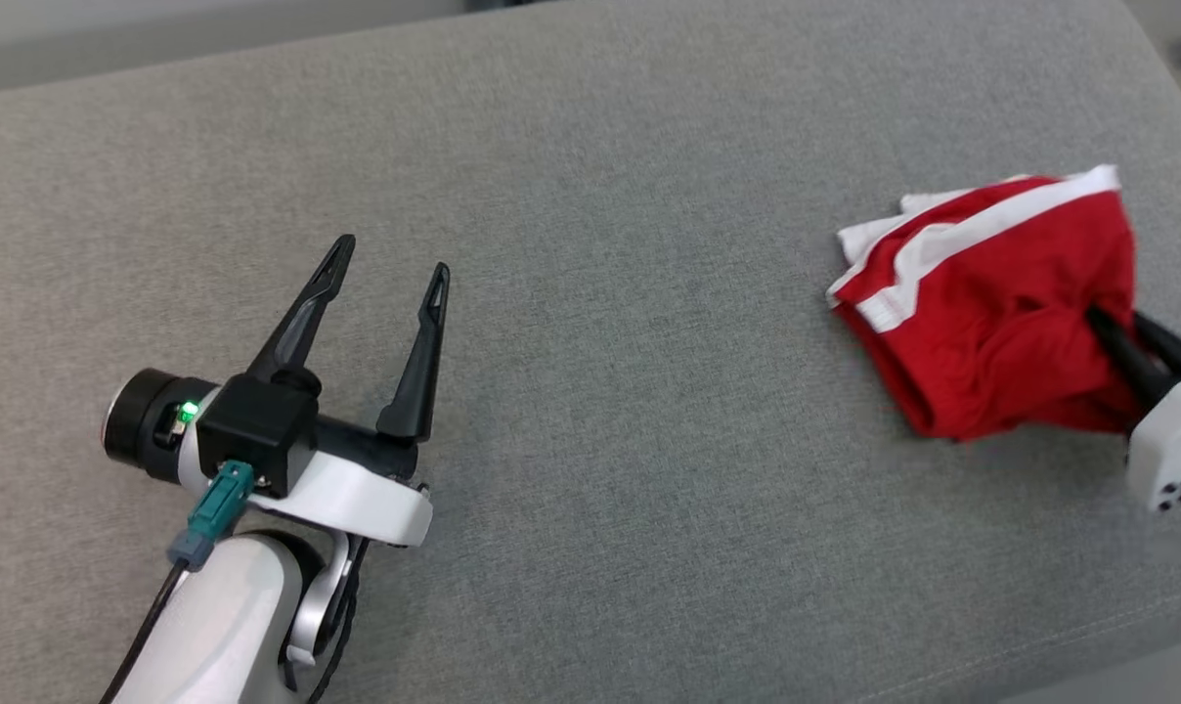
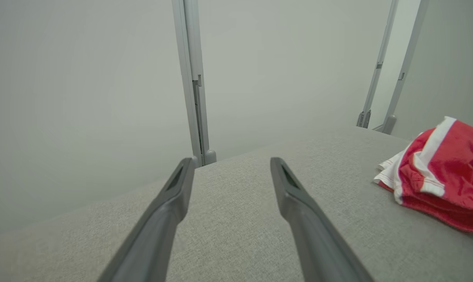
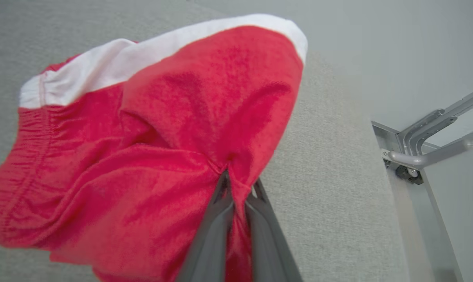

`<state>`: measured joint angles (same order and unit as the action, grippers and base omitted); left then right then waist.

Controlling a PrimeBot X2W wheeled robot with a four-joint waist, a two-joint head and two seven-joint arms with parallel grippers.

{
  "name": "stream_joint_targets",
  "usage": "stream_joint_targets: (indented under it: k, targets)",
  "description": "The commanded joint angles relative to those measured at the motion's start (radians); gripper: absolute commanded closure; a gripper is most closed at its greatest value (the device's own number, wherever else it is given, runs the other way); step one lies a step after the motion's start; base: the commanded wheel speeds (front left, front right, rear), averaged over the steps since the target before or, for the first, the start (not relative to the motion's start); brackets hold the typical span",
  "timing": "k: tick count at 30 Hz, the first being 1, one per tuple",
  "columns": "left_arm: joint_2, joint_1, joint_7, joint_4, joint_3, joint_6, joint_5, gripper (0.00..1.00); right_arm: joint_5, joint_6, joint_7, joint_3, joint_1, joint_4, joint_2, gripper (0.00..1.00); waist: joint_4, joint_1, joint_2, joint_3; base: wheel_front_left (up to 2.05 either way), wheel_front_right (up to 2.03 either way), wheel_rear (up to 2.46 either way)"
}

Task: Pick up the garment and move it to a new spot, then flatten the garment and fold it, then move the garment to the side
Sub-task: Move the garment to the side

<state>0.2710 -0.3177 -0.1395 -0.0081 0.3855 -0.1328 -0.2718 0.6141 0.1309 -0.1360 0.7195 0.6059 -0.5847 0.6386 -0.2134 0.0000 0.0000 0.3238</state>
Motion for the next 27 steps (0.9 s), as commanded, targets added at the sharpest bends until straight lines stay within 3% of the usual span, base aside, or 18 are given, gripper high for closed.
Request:
stream_joint_targets:
  k: [1, 13, 19, 20, 21, 24, 25, 26, 27]
  targets:
    - [0.011, -0.027, 0.012, -0.018, 0.004, 0.005, 0.015, 0.00, -0.004, 0.000, -0.028, -0.009, 0.034, -0.024, 0.023, 1.00, -0.043, 0.0000, 0.0000, 0.067, 0.00, 0.00, 0.00]
    - [0.036, -0.117, 0.092, -0.187, 0.047, 0.009, 0.078, 0.00, 0.037, 0.000, -0.121, -0.102, 0.259, -0.272, 0.101, 1.00, 0.004, 0.0000, 0.0000, 0.213, 0.00, 0.00, 0.00]
    - [0.038, -0.126, 0.096, -0.221, 0.053, -0.002, 0.087, 0.00, 0.037, 0.000, -0.129, -0.129, 0.310, -0.386, 0.094, 1.00, 0.025, 0.0000, 0.0000, 0.251, 0.00, 0.00, 0.00]
    - [0.039, -0.126, 0.096, -0.223, 0.052, -0.005, 0.087, 0.00, 0.035, 0.000, -0.130, -0.131, 0.314, -0.400, 0.094, 0.96, 0.024, 0.0000, 0.0000, 0.254, 0.00, 0.00, 0.00]
    - [0.040, -0.126, 0.097, -0.223, 0.053, -0.006, 0.087, 0.00, 0.038, 0.000, -0.130, -0.133, 0.316, -0.407, 0.087, 0.68, 0.023, 0.0000, 0.0000, 0.256, 0.00, 0.00, 0.00]
    - [0.044, -0.130, 0.099, -0.224, 0.050, -0.011, 0.087, 0.00, 0.028, 0.000, -0.131, -0.137, 0.334, -0.406, 0.077, 0.51, 0.015, 0.0000, 0.0000, 0.261, 0.00, 0.00, 0.00]
    - [0.045, -0.130, 0.099, -0.224, 0.049, -0.010, 0.087, 0.00, 0.019, 0.000, -0.131, -0.141, 0.333, -0.410, 0.075, 0.15, 0.011, 0.0000, 0.0000, 0.261, 0.00, 0.00, 0.00]
    - [0.047, -0.131, 0.100, -0.224, 0.050, -0.010, 0.087, 0.00, 0.016, 0.000, -0.131, -0.155, 0.334, -0.408, 0.070, 0.00, 0.007, 0.0000, 0.0000, 0.261, 0.00, 0.00, 0.00]
    - [0.048, -0.131, 0.101, -0.224, 0.049, -0.011, 0.087, 0.00, 0.009, 0.000, -0.131, -0.172, 0.338, -0.399, 0.066, 0.00, 0.003, 0.0000, 0.0000, 0.260, 0.00, 0.00, 0.00]
